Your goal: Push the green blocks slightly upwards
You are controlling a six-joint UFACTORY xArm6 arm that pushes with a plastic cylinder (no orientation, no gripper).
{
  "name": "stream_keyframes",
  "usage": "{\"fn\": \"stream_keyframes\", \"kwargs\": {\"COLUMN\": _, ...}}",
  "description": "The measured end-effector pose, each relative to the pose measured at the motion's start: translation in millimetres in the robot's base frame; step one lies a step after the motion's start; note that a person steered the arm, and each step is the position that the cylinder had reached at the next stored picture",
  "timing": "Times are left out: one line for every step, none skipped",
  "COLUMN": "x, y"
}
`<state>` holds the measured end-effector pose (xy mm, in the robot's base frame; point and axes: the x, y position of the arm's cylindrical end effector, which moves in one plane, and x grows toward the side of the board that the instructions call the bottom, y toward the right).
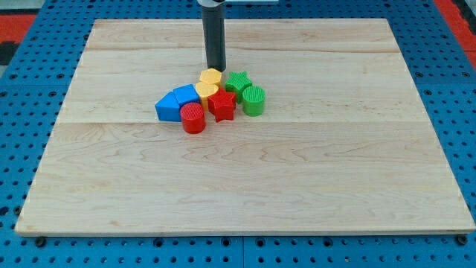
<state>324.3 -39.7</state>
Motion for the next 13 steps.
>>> {"fn": "stream_keyframes", "kwargs": {"x": -0.2, "y": 0.0}}
{"fn": "stream_keyframes", "kwargs": {"x": -4.0, "y": 0.0}}
{"fn": "stream_keyframes", "kwargs": {"x": -13.8, "y": 0.0}}
{"fn": "stream_keyframes", "kwargs": {"x": -26.6, "y": 3.1}}
{"fn": "stream_keyframes", "kwargs": {"x": -38.6, "y": 5.7}}
{"fn": "stream_keyframes", "kwargs": {"x": -77.6, "y": -24.5}}
{"fn": "stream_keyframes", "kwargs": {"x": -44.1, "y": -87.1}}
{"fn": "stream_keyframes", "kwargs": {"x": -6.2, "y": -157.7}}
{"fn": "stream_keyframes", "kwargs": {"x": 54.5, "y": -205.4}}
{"fn": "stream_keyframes", "kwargs": {"x": 154.3, "y": -169.9}}
{"fn": "stream_keyframes", "kwargs": {"x": 242.6, "y": -93.5}}
{"fn": "stream_keyframes", "kwargs": {"x": 214.1, "y": 14.4}}
{"fn": "stream_keyframes", "kwargs": {"x": 149.0, "y": 50.2}}
